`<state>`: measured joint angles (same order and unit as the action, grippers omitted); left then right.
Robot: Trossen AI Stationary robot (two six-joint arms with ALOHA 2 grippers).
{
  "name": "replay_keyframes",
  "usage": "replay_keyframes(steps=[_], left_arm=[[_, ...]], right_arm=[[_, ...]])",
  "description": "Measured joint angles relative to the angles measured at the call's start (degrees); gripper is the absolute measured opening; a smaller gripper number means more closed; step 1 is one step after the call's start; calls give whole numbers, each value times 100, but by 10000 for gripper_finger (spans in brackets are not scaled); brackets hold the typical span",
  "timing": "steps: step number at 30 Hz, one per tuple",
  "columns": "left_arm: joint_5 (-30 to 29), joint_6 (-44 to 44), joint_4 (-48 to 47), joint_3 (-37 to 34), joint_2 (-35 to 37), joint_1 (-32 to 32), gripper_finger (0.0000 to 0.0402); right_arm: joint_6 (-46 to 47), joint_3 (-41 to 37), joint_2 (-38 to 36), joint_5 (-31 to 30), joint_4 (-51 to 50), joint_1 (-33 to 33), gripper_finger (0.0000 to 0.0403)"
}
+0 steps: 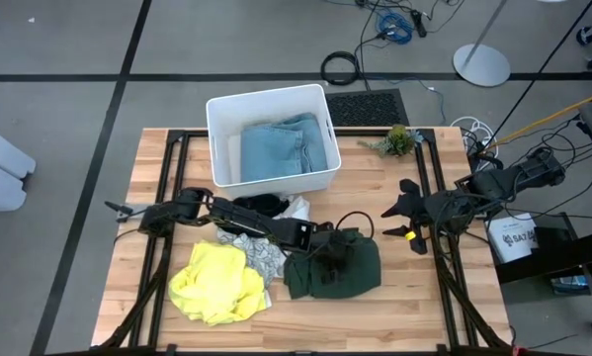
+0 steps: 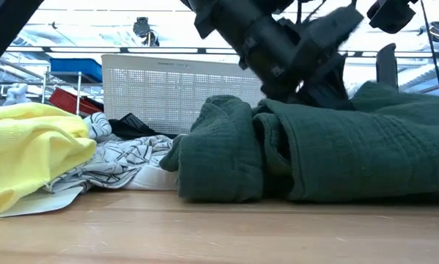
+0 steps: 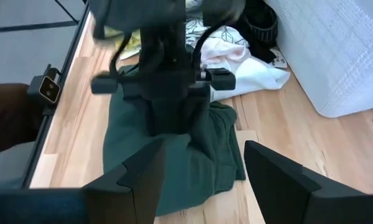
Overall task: Fold laundry
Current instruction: Fold the green polo shirt, then put the folded green polo shirt into the white laundry bin
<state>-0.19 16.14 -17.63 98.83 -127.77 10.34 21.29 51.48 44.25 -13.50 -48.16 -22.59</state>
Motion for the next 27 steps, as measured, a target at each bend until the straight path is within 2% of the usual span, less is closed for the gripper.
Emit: replay_keyframes(steps=[8,11,15,22,27], left_arm=[[-164,-72,-451,2,711,-67,196],[-407,-204,-719,2,1091,-56,196],[-893,-367,-1107,2,1599,49,196],[-2178,-517,-2096,4,2451,387,196],[-2663,-728,-2176,7,2747,611,196]], right_arm=[[33,0,3,27,-8,0,205],[57,-2,91,9,31,0,205],[99,-245,392,17,702,0,213],[23,-376,1332,-11,1521,128,262],[-4,-376,2216,114,1675,448,314]])
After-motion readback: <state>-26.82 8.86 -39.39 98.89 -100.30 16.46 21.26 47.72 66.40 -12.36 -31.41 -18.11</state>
